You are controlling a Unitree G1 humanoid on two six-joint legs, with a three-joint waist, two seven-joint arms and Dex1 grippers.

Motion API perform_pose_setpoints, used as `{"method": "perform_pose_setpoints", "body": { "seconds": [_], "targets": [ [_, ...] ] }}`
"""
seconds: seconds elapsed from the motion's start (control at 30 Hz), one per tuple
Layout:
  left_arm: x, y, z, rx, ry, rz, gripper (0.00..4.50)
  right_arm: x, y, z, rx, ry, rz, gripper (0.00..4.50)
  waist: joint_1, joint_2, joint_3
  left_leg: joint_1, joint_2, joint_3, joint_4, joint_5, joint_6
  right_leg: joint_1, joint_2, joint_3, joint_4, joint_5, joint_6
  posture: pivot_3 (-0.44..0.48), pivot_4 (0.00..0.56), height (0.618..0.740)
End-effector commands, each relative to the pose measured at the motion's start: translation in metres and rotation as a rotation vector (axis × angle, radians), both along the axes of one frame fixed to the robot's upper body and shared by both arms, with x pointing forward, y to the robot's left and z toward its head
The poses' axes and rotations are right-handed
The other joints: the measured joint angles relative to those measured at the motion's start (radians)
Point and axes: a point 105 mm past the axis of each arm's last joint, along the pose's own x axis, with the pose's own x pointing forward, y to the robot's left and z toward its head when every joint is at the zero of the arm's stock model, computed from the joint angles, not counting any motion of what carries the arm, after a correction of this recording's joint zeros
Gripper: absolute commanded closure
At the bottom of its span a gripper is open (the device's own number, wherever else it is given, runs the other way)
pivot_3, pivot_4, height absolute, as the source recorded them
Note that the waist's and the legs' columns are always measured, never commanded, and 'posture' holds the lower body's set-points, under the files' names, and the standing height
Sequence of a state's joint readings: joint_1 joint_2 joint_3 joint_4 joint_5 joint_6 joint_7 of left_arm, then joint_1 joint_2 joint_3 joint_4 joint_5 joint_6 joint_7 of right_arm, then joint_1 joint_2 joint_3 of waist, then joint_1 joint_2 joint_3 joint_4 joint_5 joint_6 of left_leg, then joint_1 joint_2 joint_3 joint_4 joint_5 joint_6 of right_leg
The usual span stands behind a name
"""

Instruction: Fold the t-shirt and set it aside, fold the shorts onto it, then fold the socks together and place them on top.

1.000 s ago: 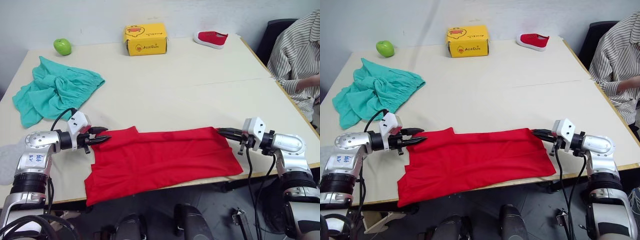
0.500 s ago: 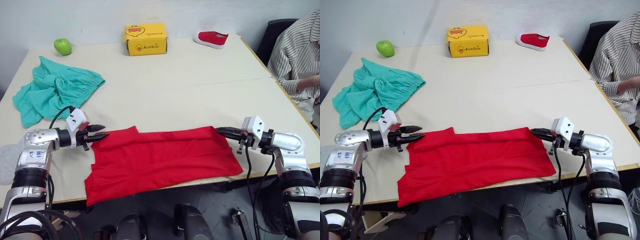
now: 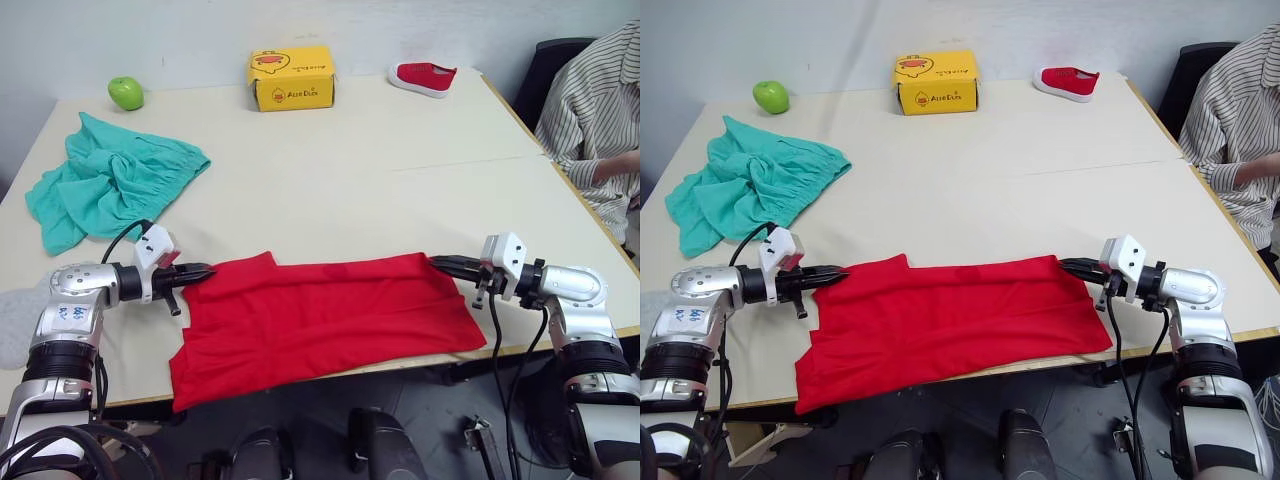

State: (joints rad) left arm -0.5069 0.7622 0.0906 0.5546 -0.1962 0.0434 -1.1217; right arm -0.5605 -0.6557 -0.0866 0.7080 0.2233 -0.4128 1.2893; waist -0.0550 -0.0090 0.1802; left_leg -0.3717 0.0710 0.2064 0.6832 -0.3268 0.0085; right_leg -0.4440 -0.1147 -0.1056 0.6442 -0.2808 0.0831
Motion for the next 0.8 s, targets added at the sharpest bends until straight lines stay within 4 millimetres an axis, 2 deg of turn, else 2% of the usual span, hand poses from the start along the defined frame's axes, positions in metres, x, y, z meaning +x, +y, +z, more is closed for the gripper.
{"method": "perform_pose_setpoints", "body": {
  "seconds": [0.03,0.17,0.33,0.47,0.6,0.73,0.8],
  "targets": [
    [0.002,0.003,0.021,0.016,-0.120,-0.006,4.47,0.002,0.003,0.014,0.018,-0.056,0.013,4.50,0.000,0.000,0.000,0.000,0.000,0.000,0.000,0.000,0.000,0.000,0.000,0.000,0.000,0.000,0.000,0.000,0.150,0.740],
    [0.001,0.004,0.026,0.051,-0.186,-0.026,4.47,0.003,0.002,0.015,0.016,-0.054,0.012,4.50,0.000,0.000,0.000,0.000,0.000,0.000,0.000,0.000,0.000,0.000,0.000,0.000,0.000,0.000,0.000,0.000,0.150,0.740],
    [-0.008,-0.006,0.052,0.119,-0.431,-0.137,4.47,0.000,-0.003,0.020,0.009,-0.072,0.010,4.50,0.000,0.000,0.000,0.000,0.000,0.000,0.000,0.000,0.000,0.000,0.000,0.000,0.000,0.000,0.000,0.000,0.150,0.740],
    [-0.020,-0.008,0.054,0.186,-0.502,-0.199,4.47,-0.003,-0.005,0.024,0.005,-0.096,0.010,4.50,0.000,0.000,0.000,0.000,0.000,0.000,0.000,0.000,0.000,0.000,0.000,0.000,0.000,0.000,0.000,0.000,0.150,0.740],
    [-0.022,0.001,0.041,0.134,-0.422,-0.130,4.47,-0.007,-0.004,0.020,0.010,-0.085,0.009,4.50,0.000,0.000,0.000,0.000,0.001,0.000,0.000,0.000,0.000,0.000,0.000,0.000,0.000,0.000,0.000,0.000,0.150,0.740],
    [-0.022,0.006,0.020,0.014,-0.195,-0.053,4.47,-0.007,0.001,0.015,0.015,-0.069,0.018,4.50,0.000,0.000,0.000,0.000,0.000,0.000,0.000,0.000,0.000,0.000,0.000,0.000,-0.001,0.000,0.000,0.000,0.150,0.740],
    [-0.022,0.007,0.015,-0.008,-0.130,-0.035,3.94,-0.006,0.004,0.014,0.017,-0.065,0.023,4.50,0.000,0.000,0.000,0.000,0.000,0.000,0.000,0.000,0.000,0.000,0.000,0.000,-0.001,0.000,0.000,0.000,0.150,0.740]
  ]
}}
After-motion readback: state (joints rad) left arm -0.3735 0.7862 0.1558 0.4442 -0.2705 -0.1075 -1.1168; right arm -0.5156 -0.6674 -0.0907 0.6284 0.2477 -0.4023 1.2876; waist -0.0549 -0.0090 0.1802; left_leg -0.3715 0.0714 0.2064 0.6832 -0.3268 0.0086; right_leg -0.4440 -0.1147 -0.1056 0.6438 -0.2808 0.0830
